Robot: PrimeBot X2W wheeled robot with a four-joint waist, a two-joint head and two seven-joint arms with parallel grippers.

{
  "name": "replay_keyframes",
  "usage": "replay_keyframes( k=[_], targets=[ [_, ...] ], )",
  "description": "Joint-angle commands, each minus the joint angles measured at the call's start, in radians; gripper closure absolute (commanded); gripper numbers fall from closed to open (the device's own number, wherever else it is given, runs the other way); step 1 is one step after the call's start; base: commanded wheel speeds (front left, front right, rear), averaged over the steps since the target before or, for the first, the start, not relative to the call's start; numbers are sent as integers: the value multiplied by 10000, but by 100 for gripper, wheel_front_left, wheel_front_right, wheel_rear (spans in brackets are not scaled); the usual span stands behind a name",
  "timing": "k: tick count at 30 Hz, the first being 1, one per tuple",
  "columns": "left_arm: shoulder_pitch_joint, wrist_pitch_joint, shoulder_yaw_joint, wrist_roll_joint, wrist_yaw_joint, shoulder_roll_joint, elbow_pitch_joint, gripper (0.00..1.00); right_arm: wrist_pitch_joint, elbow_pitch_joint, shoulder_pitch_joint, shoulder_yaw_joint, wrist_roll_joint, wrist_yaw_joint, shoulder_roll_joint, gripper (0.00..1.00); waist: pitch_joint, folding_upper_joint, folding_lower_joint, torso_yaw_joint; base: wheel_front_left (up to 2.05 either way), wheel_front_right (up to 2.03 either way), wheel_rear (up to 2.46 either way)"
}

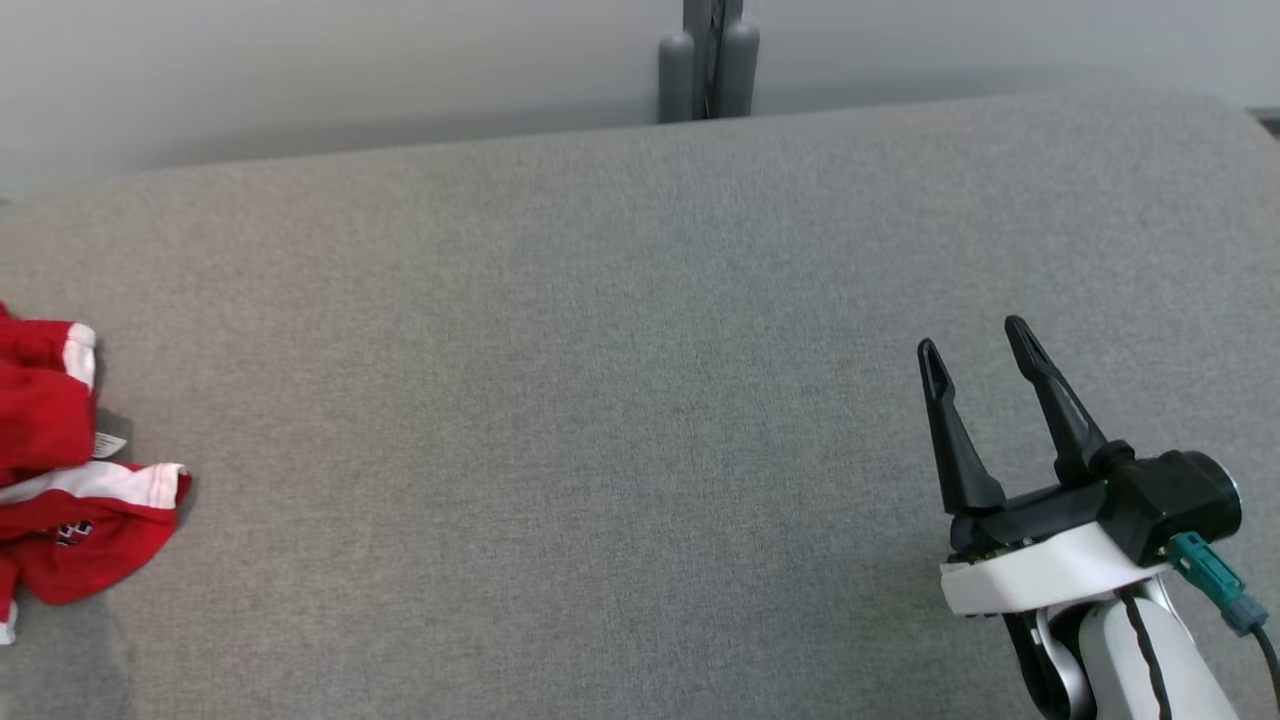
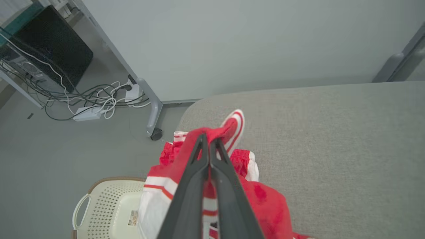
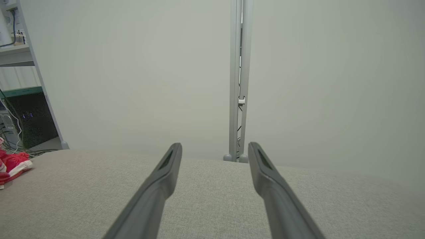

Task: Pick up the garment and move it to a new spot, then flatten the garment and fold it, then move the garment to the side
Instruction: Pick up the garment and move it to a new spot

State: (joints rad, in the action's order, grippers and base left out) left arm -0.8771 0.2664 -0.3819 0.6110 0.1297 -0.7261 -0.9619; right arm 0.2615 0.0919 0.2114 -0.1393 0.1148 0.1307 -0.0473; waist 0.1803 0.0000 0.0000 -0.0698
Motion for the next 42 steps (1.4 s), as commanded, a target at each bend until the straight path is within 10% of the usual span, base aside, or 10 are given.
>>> replay_keyframes(
  k=[1,15,29,42],
  targets=[
    [-296,-75,-197,110,6,25,330,100,55,44,-152,14,75,1,-57,0,-496,0,0,137,0,0,0],
    [-1528,111,-2394,341,6,568,3948,100,55,-22,-484,143,347,1,-57,0,-1654,0,0,-604,0,0,0],
    [-2675,-662,-2078,1155,-848,3158,6083,100,55,-151,-453,480,420,1,-53,0,-1483,0,0,-2131,0,0,0],
    [2063,-2156,-1513,2468,-1361,2803,5643,100,55,-155,-646,644,295,1,-57,0,-1136,0,0,-1519,0,0,0]
  ],
)
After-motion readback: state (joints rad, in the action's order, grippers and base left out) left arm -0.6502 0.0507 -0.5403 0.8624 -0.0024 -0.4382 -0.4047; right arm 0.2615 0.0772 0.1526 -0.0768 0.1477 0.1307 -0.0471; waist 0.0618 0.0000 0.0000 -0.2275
